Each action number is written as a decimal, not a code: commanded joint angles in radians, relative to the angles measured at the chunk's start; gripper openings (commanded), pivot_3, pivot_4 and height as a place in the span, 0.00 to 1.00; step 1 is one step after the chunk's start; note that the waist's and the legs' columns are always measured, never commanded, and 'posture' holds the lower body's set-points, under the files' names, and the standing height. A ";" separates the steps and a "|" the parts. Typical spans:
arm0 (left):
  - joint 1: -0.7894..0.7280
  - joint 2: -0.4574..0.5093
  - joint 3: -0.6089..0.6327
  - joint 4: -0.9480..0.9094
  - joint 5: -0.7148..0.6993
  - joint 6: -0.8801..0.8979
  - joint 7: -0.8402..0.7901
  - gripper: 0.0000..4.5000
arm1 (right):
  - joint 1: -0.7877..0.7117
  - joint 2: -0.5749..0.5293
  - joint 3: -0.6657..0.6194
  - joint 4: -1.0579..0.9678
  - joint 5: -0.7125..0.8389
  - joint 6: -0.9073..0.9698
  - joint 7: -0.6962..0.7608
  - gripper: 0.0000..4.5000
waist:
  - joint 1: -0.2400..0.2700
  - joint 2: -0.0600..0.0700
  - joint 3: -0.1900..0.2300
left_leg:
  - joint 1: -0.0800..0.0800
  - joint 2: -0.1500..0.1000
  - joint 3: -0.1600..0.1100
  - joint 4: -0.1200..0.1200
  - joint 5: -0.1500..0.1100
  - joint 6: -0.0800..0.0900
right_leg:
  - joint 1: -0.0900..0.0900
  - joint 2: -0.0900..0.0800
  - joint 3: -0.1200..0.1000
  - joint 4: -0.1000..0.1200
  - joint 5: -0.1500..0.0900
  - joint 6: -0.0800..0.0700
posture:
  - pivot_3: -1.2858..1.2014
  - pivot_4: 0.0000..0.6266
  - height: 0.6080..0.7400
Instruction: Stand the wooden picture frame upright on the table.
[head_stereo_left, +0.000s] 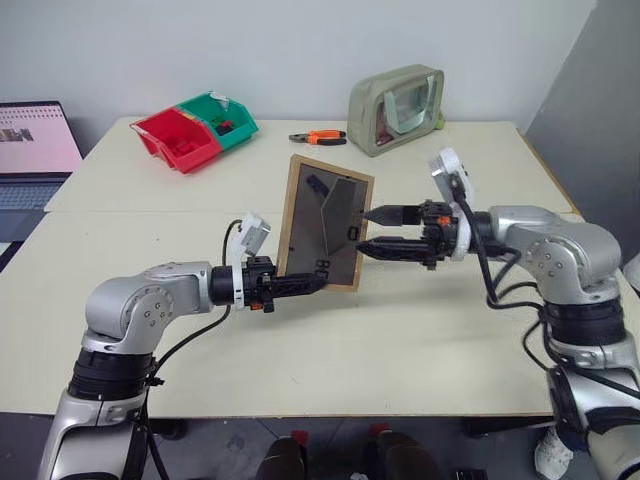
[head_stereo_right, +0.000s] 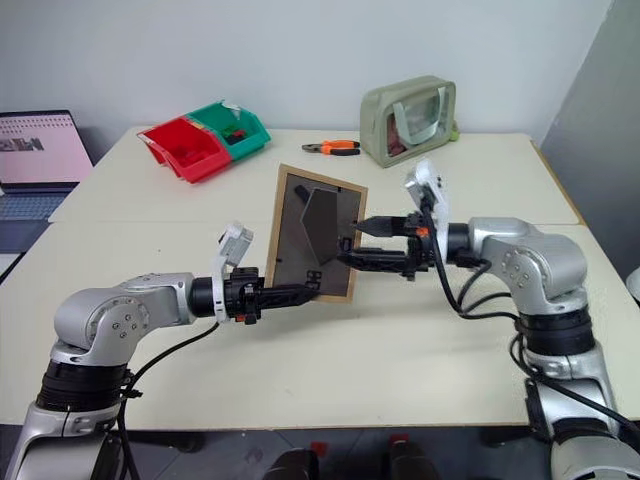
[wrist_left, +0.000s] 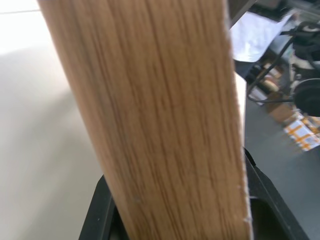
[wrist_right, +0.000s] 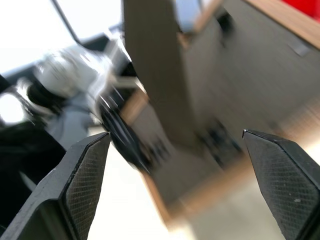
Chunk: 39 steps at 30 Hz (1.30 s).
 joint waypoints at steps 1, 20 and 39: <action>-0.020 -0.011 0.116 -0.014 -0.149 0.115 0.048 0.31 | 0.083 -0.067 0.050 0.005 -0.234 -0.406 0.008 0.99 | 0.000 0.000 0.000 | 0.000 0.000 0.001 0.000 0.000 0.000 | 0.000 0.000 0.000 0.000 0.000 0.000 | 0.52 0.24 1.00; -0.037 -0.057 0.173 0.151 -0.778 0.432 0.506 0.31 | -0.156 0.026 0.270 0.681 -1.381 -2.046 -1.002 0.99 | -0.013 -0.002 0.001 | 0.002 0.001 0.002 0.002 0.003 -0.005 | 0.001 -0.001 0.003 0.003 0.003 -0.004 | 0.52 0.24 1.00; 0.074 0.100 -0.010 0.038 -1.073 0.175 0.627 0.31 | -0.231 0.049 0.306 0.729 -1.467 -2.083 -1.189 0.40 | -0.007 -0.002 0.000 | 0.002 -0.001 0.001 0.003 0.003 -0.004 | 0.001 -0.001 0.003 0.004 0.003 -0.005 | 0.52 0.24 1.00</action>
